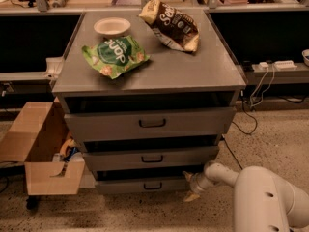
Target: Open bottom drawer
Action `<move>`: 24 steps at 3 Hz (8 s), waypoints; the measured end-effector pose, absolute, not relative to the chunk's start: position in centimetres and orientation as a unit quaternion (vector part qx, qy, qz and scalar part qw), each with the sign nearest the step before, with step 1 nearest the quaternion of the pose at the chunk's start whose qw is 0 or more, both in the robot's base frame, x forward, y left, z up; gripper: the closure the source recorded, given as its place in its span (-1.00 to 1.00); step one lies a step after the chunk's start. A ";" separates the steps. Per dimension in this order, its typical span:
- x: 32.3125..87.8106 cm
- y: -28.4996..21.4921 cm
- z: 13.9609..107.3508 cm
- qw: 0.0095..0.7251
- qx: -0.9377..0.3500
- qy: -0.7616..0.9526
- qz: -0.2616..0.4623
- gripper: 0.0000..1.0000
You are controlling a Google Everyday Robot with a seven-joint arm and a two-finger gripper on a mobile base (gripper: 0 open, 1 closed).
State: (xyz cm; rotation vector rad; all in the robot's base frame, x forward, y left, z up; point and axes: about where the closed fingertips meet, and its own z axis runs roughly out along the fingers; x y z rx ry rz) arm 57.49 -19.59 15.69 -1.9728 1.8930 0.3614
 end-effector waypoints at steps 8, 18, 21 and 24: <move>53.4 -20.7 19.0 0.208 -0.679 0.689 0.147 -0.39; 42.9 -22.7 17.7 0.168 -0.714 0.651 0.195 0.72; 41.5 -22.8 17.5 0.177 -0.697 0.664 0.207 -0.07; 41.5 -22.8 17.5 0.177 -0.697 0.664 0.207 -1.00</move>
Offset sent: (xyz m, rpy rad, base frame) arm -0.0451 -0.0068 0.0534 0.1257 -0.0658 -0.0394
